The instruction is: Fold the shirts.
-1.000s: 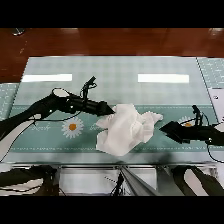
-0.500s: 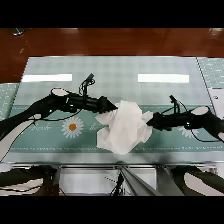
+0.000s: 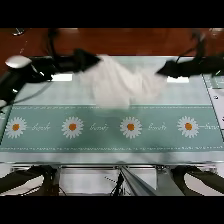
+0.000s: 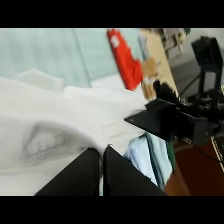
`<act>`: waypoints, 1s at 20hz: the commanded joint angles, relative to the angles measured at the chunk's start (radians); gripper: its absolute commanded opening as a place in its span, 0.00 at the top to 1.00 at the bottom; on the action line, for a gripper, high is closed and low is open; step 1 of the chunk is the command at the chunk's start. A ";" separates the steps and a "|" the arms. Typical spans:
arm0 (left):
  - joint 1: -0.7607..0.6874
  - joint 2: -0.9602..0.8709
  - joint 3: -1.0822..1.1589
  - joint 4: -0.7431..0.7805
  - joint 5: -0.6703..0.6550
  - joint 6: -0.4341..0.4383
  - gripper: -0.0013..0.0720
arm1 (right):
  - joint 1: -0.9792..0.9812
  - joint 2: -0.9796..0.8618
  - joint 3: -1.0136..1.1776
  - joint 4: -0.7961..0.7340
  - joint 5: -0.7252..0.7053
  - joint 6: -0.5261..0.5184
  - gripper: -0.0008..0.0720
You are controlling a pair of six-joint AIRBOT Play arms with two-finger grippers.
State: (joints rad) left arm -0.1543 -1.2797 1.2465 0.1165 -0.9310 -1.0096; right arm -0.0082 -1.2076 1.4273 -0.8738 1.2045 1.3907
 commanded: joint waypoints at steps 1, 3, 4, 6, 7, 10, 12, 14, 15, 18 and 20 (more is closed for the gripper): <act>0.106 0.071 0.302 0.115 0.025 -0.108 0.95 | 0.000 0.013 0.506 -0.083 0.115 0.060 0.96; 0.145 0.115 0.460 0.407 -0.061 -0.252 0.95 | 0.000 0.026 0.698 -0.140 0.219 0.070 0.96; 0.154 0.143 0.517 0.570 -0.109 -0.312 0.95 | 0.000 0.063 0.721 -0.148 0.225 0.068 0.96; 0.158 0.222 0.582 0.867 -0.200 -0.412 0.95 | 0.000 0.156 0.705 -0.205 0.243 0.064 0.96; 0.158 0.273 0.584 0.960 -0.228 -0.437 0.95 | 0.000 0.200 0.687 -0.221 0.261 0.063 0.96; 0.158 0.404 0.582 1.055 -0.354 -0.444 0.95 | 0.000 0.327 0.621 -0.278 0.298 0.057 0.96; 0.158 0.478 0.582 1.075 -0.444 -0.444 0.95 | 0.000 0.397 0.568 -0.296 0.323 0.060 0.96; 0.158 0.545 0.562 1.086 -0.503 -0.463 0.95 | 0.000 0.454 0.513 -0.304 0.378 0.074 0.96; 0.158 0.578 0.538 1.086 -0.524 -0.470 0.95 | 0.000 0.483 0.470 -0.304 0.409 0.080 0.96; 0.158 0.669 0.388 1.089 -0.543 -0.508 0.95 | 0.000 0.569 0.257 -0.303 0.449 0.114 0.96; 0.158 0.712 0.219 1.086 -0.550 -0.556 0.95 | 0.000 0.624 0.046 -0.303 0.462 0.121 0.96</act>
State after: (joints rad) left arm 0.0029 -0.6392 1.6260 1.1816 -1.4418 -1.5055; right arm -0.0082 -0.6636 1.6962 -1.1717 1.6203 1.4899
